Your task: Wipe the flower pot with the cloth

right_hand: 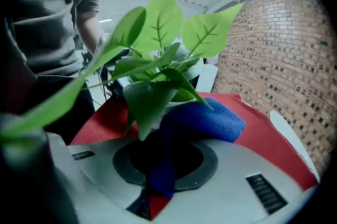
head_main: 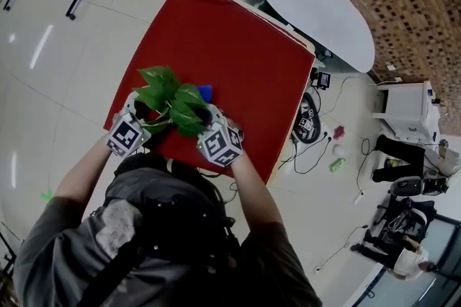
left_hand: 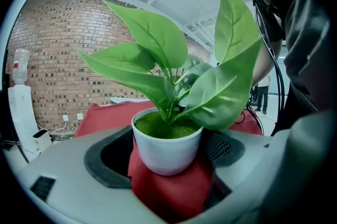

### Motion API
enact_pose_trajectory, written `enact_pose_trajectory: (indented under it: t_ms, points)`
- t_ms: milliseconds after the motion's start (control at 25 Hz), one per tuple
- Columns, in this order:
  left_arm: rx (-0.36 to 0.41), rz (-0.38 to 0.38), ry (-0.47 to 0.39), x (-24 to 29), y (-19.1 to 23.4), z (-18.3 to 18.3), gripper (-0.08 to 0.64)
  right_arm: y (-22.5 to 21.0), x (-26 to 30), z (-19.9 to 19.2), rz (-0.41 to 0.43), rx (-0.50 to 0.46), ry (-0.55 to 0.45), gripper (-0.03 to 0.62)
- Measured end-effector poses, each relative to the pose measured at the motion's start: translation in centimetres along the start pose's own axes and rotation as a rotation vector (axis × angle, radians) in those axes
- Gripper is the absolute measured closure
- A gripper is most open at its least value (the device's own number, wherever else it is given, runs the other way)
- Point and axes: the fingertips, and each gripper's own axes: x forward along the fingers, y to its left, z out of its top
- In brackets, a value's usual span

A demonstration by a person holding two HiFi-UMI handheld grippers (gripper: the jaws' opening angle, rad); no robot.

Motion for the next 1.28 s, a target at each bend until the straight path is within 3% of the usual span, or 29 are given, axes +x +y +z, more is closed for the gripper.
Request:
enact_pose_trajectory:
  t_ms: [440, 680, 1000, 1280]
  points:
    - [0.019, -0.079, -0.041, 0.2, -0.7, -0.8, 0.117, 5.2, 0.0, 0.4, -0.08, 0.164, -0.05, 0.514]
    - [0.091, -0.054, 0.024, -1.5, -0.5, -3.2, 0.117, 7.3, 1.0, 0.8, -0.091, 0.18, -0.056, 0.514]
    - [-0.022, 0.038, 0.015, -4.8, -1.2, -2.6, 0.117, 9.6, 0.4, 1.7, -0.002, 0.139, -0.057, 0.514]
    - [-0.018, 0.088, -0.011, -4.3, -1.8, -1.0, 0.117, 10.8, 0.3, 1.7, 0.078, 0.134, -0.054, 0.514]
